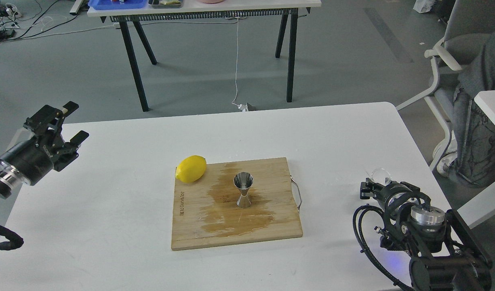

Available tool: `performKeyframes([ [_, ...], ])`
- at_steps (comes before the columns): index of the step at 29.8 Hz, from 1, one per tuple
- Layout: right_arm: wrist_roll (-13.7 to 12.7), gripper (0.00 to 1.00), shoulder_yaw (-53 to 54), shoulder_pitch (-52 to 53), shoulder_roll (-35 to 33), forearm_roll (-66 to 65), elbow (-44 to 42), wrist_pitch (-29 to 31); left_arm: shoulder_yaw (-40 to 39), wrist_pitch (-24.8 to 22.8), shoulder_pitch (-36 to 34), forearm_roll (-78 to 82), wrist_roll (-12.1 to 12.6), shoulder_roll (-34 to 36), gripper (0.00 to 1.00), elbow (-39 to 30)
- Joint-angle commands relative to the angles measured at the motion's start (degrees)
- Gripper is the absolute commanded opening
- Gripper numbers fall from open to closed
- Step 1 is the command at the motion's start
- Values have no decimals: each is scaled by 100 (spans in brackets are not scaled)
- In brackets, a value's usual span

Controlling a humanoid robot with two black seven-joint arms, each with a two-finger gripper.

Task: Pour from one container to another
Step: 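Carry the glass cup back and lower it to the table, then open the right gripper to release the glass cup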

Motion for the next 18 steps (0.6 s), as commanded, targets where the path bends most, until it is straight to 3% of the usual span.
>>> performKeyframes([
  [1, -5, 43, -10, 45, 0, 0, -96, 10, 9, 0, 0, 0, 0, 4, 100, 0],
  [18, -119, 53, -1, 238, 0, 0, -343, 1, 18, 0, 0, 9, 0, -14, 100, 0],
])
